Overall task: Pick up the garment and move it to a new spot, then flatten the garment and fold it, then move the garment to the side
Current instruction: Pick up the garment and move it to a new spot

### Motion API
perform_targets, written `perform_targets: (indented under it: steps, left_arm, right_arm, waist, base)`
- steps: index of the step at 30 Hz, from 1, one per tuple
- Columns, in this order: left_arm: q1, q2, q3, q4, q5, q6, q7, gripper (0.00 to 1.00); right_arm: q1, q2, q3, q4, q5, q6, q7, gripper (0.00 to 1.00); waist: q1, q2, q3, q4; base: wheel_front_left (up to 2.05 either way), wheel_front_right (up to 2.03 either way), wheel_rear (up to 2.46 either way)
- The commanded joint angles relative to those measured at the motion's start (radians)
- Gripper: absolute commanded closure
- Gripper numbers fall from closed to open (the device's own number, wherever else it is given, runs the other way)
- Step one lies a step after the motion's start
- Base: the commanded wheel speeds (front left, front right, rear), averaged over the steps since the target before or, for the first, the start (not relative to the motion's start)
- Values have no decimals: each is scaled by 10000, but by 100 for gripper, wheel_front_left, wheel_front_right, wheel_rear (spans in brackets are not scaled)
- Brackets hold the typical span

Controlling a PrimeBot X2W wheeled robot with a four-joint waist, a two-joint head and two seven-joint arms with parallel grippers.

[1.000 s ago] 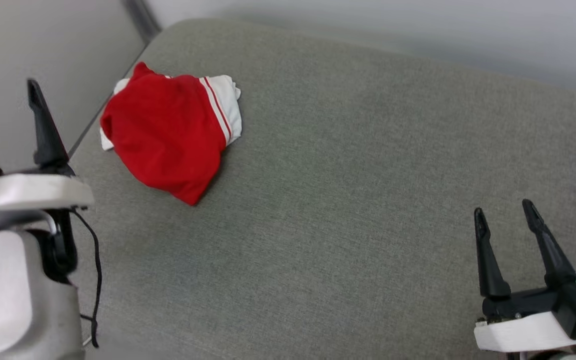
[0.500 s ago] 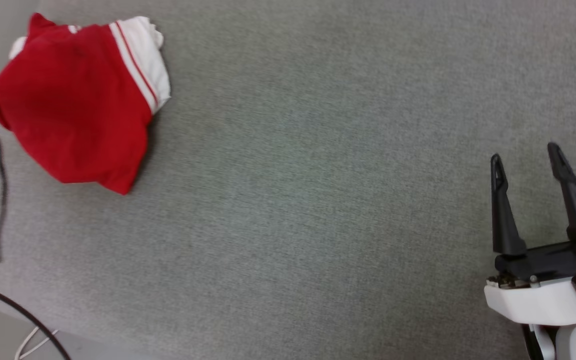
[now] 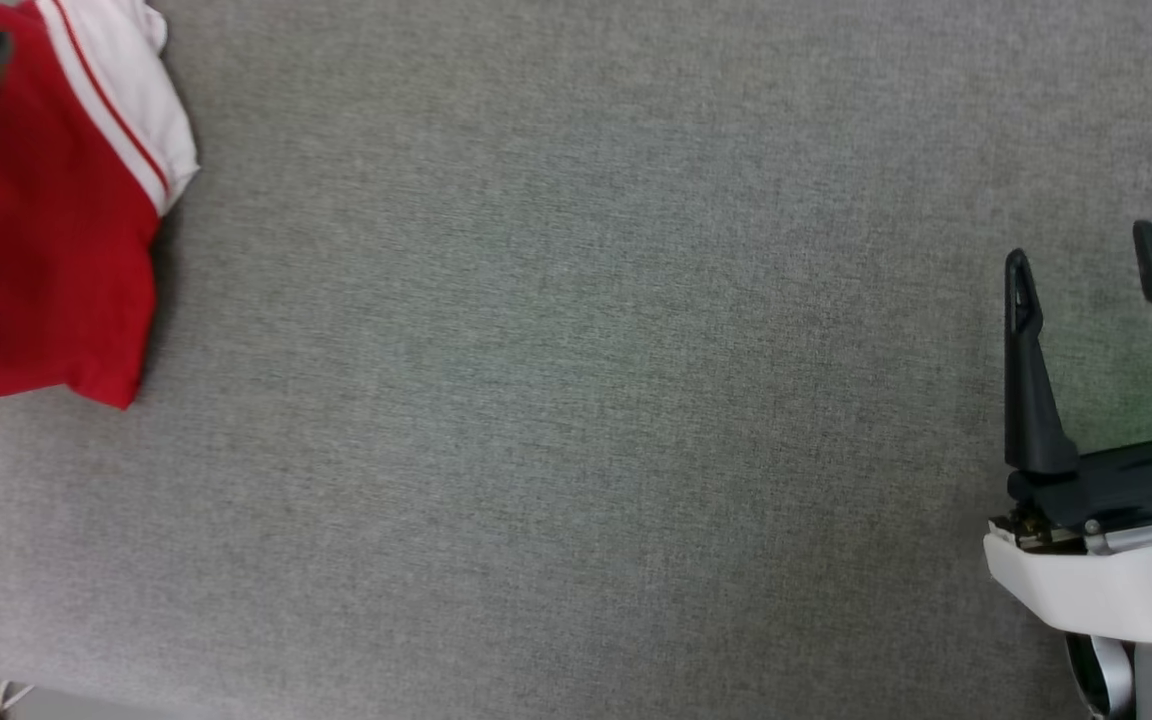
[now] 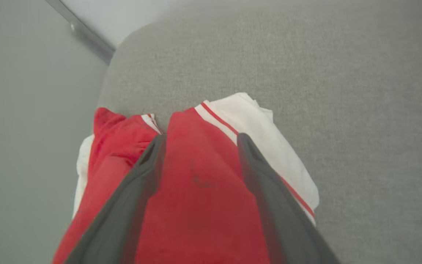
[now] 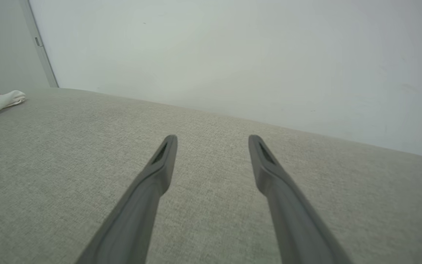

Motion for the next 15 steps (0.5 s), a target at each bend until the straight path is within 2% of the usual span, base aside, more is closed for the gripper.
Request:
perform_targets:
  steps: [1, 7, 10, 15]
  left_arm:
    - [-226, 301, -200, -21, -336, 11, 415, 0]
    - [-357, 869, -1200, 9, -2122, 8, 2451, 0]
    - [-282, 871, -1526, 222, -2602, 8, 2989, 0]
    - [98, 748, -2245, 469, -2705, 7, 3226, 0]
  right_arm:
    - [-185, -68, 16, -104, -74, -3, -21, 0]
    - [-384, -117, 14, -355, -134, -3, -21, 0]
    - [-400, -108, 5, -388, -152, -3, -21, 0]
    - [-468, -91, 57, -325, -116, -3, -21, 0]
  waist:
    - [-2, 0, 263, -141]
    - [-2, 0, 783, -368]
    - [-2, 0, 929, -440]
    - [-2, 0, 1012, -521]
  base:
    - [0, 0, 0]
    - [0, 0, 0]
    - [0, 0, 0]
    - [0, 0, 0]
